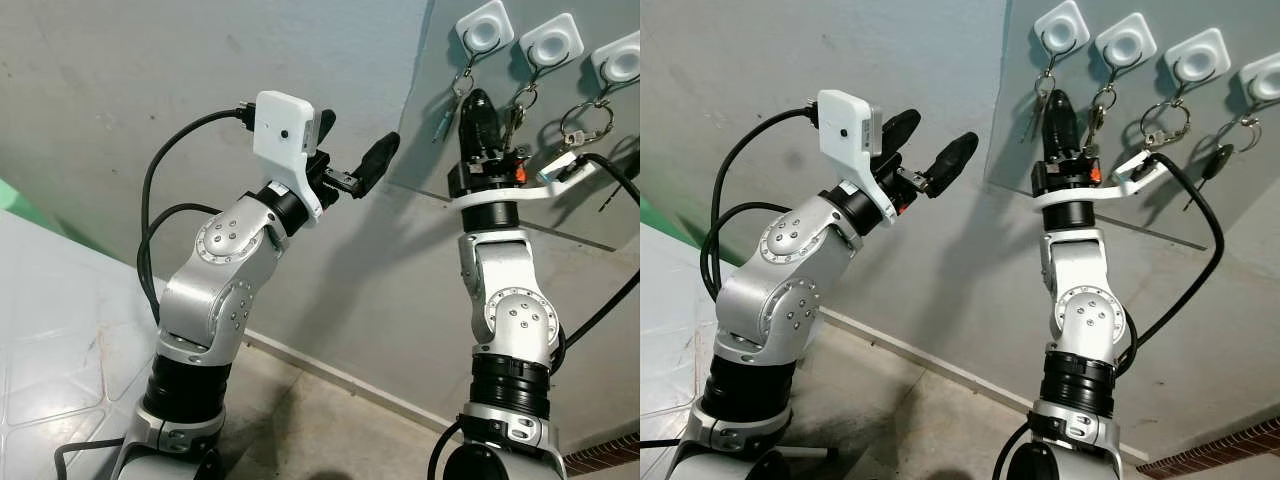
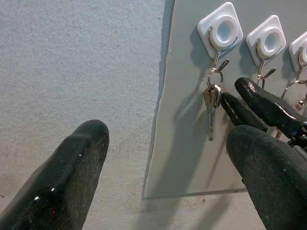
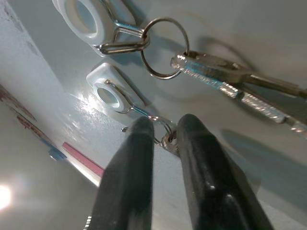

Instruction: Hang keys on a hook

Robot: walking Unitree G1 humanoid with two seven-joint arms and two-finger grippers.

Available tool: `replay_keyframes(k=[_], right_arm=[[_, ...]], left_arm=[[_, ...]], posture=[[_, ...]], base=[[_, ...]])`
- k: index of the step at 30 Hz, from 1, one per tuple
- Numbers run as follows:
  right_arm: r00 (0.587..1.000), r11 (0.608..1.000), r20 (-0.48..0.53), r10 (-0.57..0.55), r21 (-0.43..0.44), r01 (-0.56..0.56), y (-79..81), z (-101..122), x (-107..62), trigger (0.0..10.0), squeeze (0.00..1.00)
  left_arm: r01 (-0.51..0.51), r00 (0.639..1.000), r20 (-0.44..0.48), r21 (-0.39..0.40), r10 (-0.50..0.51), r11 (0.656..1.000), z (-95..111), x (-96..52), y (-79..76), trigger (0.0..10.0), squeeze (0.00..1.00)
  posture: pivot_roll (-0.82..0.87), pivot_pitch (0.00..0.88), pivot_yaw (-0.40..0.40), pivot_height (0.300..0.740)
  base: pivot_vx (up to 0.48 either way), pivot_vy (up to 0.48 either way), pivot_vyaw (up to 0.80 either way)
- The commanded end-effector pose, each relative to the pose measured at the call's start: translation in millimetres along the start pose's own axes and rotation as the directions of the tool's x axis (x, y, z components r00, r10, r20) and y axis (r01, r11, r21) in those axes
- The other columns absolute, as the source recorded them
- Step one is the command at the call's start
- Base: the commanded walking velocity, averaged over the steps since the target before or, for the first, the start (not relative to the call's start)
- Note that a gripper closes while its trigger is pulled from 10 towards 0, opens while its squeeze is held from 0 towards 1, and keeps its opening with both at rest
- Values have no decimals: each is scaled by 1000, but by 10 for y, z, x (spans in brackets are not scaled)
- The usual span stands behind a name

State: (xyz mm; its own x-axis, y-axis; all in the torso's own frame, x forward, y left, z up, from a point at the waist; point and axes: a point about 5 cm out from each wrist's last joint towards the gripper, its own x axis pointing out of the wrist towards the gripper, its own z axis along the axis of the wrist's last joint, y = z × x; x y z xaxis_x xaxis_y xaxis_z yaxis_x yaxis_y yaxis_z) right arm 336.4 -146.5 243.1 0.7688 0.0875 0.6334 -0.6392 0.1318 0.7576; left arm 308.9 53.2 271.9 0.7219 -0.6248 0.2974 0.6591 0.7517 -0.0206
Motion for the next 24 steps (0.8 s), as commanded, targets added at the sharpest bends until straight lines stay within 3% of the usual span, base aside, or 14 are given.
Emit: replay_keyframes(k=[1,4,7,8,10,11,15,16,18,24], right_arm=[[1000,1000,-15,2,-18,-2,-18,-11,-40,10000,1000],[999,998,-50,-18,-58,15,-72,-42,-97,10000,1000],[993,991,-109,-48,-133,33,-144,-87,-181,10000,1000],[986,981,-145,-79,-188,51,-216,-106,-257,10000,1000],[983,976,-159,-91,-208,57,-242,-113,-286,10000,1000],[972,958,-187,-142,-272,87,-344,-118,-387,10000,1000],[951,926,-205,-230,-346,149,-523,-92,-568,10000,1000],[937,906,-215,-276,-384,179,-616,-76,-670,10000,1000],[928,897,-220,-300,-397,196,-664,-73,-726,10000,1000],[866,822,-248,-434,-502,268,-945,-71,-1098,10000,1000]], left_arm=[[-9,1000,6,10,9,1000,33,-3,-10,10000,0],[-35,999,-12,8,35,999,-37,-24,30,10000,0],[-82,995,-60,12,83,997,-210,-84,98,10000,0],[-123,988,-93,16,124,992,-351,-141,152,10000,0],[-138,985,-106,15,139,990,-403,-164,172,10000,0],[-185,972,-145,6,184,983,-558,-234,232,10000,0],[-251,948,-205,-5,244,968,-797,-354,314,10000,0],[-267,934,-250,-13,255,964,-949,-430,350,10000,0],[-272,928,-270,-14,259,962,-1026,-473,362,10000,0],[-237,885,-412,8,219,972,-1536,-733,298,10000,0]], posture=[[29,74,-3,740],[29,75,-4,740],[26,77,-5,740],[25,77,-5,740],[25,78,-5,740],[22,79,-6,740],[24,80,-8,740],[24,80,-8,740],[24,80,-8,740],[24,75,-3,740]], base=[[0,0,0],[0,0,0],[0,0,0],[0,0,0],[0,0,0],[0,0,0],[0,0,0],[0,0,0],[0,0,0],[0,0,0]])
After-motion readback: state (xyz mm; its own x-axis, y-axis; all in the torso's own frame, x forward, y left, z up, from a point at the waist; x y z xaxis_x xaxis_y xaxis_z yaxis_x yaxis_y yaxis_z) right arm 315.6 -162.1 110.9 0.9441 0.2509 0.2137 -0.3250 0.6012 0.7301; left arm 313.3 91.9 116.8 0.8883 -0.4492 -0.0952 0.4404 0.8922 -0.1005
